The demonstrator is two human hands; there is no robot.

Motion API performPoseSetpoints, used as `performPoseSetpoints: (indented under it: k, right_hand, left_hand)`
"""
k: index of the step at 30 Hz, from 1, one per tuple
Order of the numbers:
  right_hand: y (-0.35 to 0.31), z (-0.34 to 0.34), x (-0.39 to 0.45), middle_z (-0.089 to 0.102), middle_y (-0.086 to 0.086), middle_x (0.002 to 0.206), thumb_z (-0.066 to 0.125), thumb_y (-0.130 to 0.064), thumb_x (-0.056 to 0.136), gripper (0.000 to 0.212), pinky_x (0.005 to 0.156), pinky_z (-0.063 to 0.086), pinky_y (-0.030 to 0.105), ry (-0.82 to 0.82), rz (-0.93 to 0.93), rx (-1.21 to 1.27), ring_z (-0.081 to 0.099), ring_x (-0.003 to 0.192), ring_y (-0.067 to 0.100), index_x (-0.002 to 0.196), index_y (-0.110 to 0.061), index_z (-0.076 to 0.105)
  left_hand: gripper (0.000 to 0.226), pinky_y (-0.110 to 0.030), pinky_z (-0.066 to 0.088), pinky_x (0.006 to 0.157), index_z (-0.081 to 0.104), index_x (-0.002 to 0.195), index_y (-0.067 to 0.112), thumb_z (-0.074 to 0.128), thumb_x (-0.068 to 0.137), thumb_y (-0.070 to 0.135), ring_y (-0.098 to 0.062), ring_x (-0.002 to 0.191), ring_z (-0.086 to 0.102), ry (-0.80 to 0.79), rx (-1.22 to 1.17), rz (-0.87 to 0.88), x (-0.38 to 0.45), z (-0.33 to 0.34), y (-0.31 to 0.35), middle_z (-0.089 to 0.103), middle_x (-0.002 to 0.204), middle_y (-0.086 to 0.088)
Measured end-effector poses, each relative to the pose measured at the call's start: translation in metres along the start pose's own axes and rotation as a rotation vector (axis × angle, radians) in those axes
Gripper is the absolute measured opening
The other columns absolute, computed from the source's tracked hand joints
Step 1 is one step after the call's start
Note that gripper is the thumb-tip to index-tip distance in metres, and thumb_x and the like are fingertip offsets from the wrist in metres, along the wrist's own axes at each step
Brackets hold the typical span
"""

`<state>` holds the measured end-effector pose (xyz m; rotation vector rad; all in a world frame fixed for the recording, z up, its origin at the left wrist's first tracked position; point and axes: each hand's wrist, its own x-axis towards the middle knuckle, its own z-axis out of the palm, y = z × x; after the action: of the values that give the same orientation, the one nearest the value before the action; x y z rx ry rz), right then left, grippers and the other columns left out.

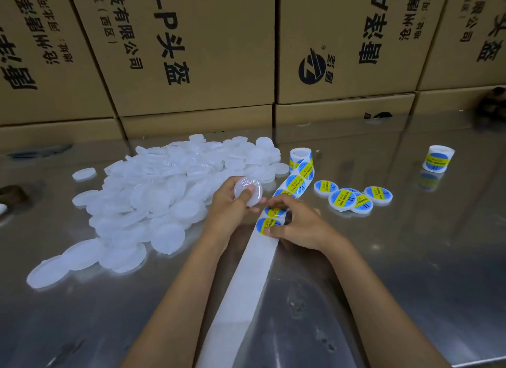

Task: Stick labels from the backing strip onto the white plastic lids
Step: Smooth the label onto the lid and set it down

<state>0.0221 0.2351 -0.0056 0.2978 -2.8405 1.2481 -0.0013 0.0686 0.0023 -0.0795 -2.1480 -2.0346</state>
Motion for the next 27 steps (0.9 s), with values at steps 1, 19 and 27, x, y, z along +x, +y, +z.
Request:
performPoseSetpoints:
  k: [1, 19, 27]
  right_hand:
    - [0.000, 0.000, 0.000, 0.063, -0.011, 0.119, 0.080, -0.034, 0.077, 0.049, 0.111, 0.036, 0.039, -0.003, 0.000, 0.007, 0.056, 0.111, 0.009, 0.120, -0.033, 0.056]
    - [-0.002, -0.001, -0.002, 0.062, -0.015, 0.114, 0.080, -0.025, 0.080, 0.042, 0.107, 0.038, 0.038, 0.042, -0.022, 0.008, 0.056, 0.109, 0.005, 0.117, -0.022, 0.059]
    - [-0.002, 0.002, -0.003, 0.063, -0.017, 0.106, 0.077, -0.028, 0.083, 0.031, 0.105, 0.038, 0.041, 0.086, -0.074, -0.084, 0.056, 0.102, 0.008, 0.110, -0.024, 0.062]
  left_hand:
    - [0.008, -0.018, 0.056, 0.060, 0.060, 0.103, 0.024, 0.059, 0.101, 0.016, -0.004, 0.074, 0.074, 0.013, 0.057, 0.038, 0.001, 0.001, -0.001, 0.069, 0.105, -0.001]
    - [0.022, -0.041, 0.058, 0.086, 0.044, 0.125, 0.015, 0.038, 0.108, 0.028, -0.020, 0.078, 0.077, -0.121, 0.128, -0.003, 0.004, 0.004, -0.015, 0.065, 0.122, -0.016]
    - [0.013, -0.048, 0.054, 0.095, 0.043, 0.117, 0.021, 0.037, 0.108, 0.027, -0.017, 0.078, 0.077, -0.114, 0.159, -0.035, 0.004, 0.006, -0.016, 0.065, 0.120, -0.012]
